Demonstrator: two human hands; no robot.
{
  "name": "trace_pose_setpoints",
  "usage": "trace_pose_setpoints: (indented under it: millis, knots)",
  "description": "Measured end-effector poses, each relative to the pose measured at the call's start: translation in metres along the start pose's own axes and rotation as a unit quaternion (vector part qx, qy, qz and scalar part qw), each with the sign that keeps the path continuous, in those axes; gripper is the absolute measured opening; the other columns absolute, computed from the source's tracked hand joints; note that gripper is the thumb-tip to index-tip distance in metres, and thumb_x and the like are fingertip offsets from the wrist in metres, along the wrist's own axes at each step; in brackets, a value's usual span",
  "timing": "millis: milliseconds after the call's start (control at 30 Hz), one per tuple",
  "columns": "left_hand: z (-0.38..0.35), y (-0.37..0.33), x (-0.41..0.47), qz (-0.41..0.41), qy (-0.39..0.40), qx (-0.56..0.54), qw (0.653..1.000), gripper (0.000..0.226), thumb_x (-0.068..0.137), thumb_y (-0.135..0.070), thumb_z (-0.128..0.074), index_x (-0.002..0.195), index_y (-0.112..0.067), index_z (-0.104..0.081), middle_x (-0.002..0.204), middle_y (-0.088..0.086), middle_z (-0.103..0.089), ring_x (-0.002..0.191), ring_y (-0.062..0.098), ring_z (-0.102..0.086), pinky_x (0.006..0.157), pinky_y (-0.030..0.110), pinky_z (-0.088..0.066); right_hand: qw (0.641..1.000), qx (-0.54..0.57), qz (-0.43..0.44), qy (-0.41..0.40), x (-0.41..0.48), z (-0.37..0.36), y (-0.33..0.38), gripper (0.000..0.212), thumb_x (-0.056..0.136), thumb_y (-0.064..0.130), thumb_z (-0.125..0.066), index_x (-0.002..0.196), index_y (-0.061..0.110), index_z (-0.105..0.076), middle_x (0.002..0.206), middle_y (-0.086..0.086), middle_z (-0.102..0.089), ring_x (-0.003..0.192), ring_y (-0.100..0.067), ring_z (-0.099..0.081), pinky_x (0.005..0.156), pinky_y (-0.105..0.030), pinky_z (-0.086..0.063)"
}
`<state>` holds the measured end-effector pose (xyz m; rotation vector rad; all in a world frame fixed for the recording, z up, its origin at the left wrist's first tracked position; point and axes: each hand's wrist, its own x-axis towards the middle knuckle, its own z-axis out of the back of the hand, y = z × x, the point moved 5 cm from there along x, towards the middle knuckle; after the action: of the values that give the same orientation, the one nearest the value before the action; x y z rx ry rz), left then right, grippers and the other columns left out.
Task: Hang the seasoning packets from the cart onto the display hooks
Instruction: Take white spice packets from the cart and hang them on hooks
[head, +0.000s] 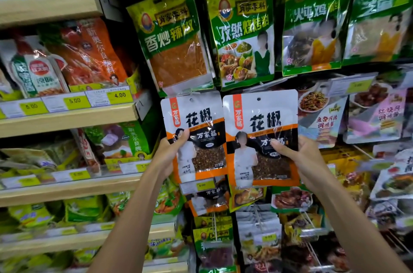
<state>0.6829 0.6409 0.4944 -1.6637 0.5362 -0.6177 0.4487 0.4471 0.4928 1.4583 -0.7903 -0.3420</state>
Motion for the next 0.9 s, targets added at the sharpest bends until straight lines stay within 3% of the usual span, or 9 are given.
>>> trace_pose_setpoints:
  millis: [67,200,333,600,667,733,800,867,900]
  knots:
    - [0.002,0.002,0.003,0.0,0.0,0.0,1.0,0.083,0.06,-0.051,-0.075,0.132,-0.017,-0.052,0.128,0.007,-0.062,0.124,0.026,-0.053,0.11,0.053,-0.034,1.0,-0.003,0.001,-0.001,0.001,-0.001,-0.002,0.051,0.069,0.039,-0.075,0.096,-0.004,-0.066,0.098,-0.016,-0.073,0.094,-0.023,-0.07,0.095,-0.047,-0.051]
    - [0.0,0.002,0.011,-0.017,-0.008,0.003,1.0,0.064,0.07,-0.046,-0.071,0.128,-0.021,-0.055,0.128,0.002,-0.062,0.122,0.021,-0.054,0.109,0.049,-0.038,1.0,-0.001,0.0,0.007,0.002,-0.005,-0.004,0.05,0.065,0.043,-0.077,0.095,0.004,-0.069,0.098,-0.011,-0.074,0.094,-0.018,-0.07,0.091,-0.039,-0.052]
    - [-0.001,0.0,0.025,-0.009,-0.04,0.017,0.999,0.09,0.071,-0.052,-0.07,0.143,-0.009,-0.037,0.145,0.01,-0.045,0.134,0.026,-0.042,0.111,0.049,-0.034,1.0,-0.003,0.002,0.013,0.003,-0.01,-0.004,0.054,0.07,0.037,-0.074,0.1,-0.007,-0.064,0.104,-0.02,-0.07,0.097,-0.022,-0.069,0.092,-0.04,-0.051]
    - [-0.004,0.005,0.042,0.035,-0.153,0.088,0.984,0.091,0.087,-0.054,-0.059,0.148,0.002,-0.019,0.154,0.014,-0.026,0.139,0.03,-0.029,0.101,0.035,-0.032,1.0,0.008,-0.016,0.02,-0.001,-0.018,-0.007,0.072,0.071,0.038,-0.076,0.108,-0.018,-0.052,0.113,-0.034,-0.06,0.107,-0.04,-0.061,0.101,-0.054,-0.045]
    - [-0.006,0.004,0.039,0.048,-0.176,0.106,0.978,0.081,0.086,-0.054,-0.06,0.14,0.001,-0.035,0.142,0.016,-0.042,0.129,0.03,-0.043,0.097,0.036,-0.038,1.0,0.01,-0.012,0.02,-0.002,-0.019,-0.006,0.076,0.071,0.038,-0.076,0.109,-0.021,-0.048,0.115,-0.038,-0.055,0.108,-0.044,-0.058,0.102,-0.054,-0.043]
    - [-0.006,-0.001,0.029,0.026,-0.193,0.148,0.97,0.041,0.086,-0.052,-0.062,0.09,-0.011,-0.058,0.089,0.004,-0.058,0.08,0.019,-0.057,0.073,0.033,-0.043,1.0,0.011,-0.009,0.023,-0.003,-0.021,-0.007,0.076,0.07,0.039,-0.077,0.108,-0.021,-0.049,0.114,-0.036,-0.056,0.107,-0.041,-0.058,0.099,-0.049,-0.045]
    - [-0.003,-0.001,0.013,-0.023,-0.198,0.229,0.953,0.048,0.09,-0.047,-0.059,0.059,-0.015,-0.039,0.056,0.0,-0.038,0.053,0.017,-0.039,0.055,0.029,-0.03,1.0,0.011,-0.007,0.027,-0.003,-0.024,-0.008,0.071,0.069,0.039,-0.077,0.104,-0.017,-0.053,0.11,-0.03,-0.062,0.102,-0.033,-0.064,0.094,-0.039,-0.05]
    - [0.002,-0.002,-0.009,-0.065,-0.223,0.379,0.896,0.043,0.095,-0.042,-0.052,0.067,-0.01,-0.051,0.058,0.004,-0.051,0.056,0.027,-0.048,0.05,0.03,-0.03,0.999,0.01,-0.006,0.032,-0.003,-0.028,-0.011,0.062,0.071,0.038,-0.077,0.1,-0.013,-0.057,0.104,-0.024,-0.066,0.096,-0.025,-0.068,0.088,-0.032,-0.053]
    - [0.004,-0.003,-0.021,-0.086,-0.248,0.453,0.852,0.037,0.097,-0.039,-0.05,0.085,-0.006,-0.059,0.071,0.009,-0.061,0.065,0.031,-0.056,0.052,0.031,-0.035,0.999,0.012,-0.008,0.035,-0.002,-0.031,-0.014,0.058,0.073,0.036,-0.076,0.1,-0.012,-0.057,0.102,-0.024,-0.066,0.096,-0.024,-0.068,0.089,-0.032,-0.053]
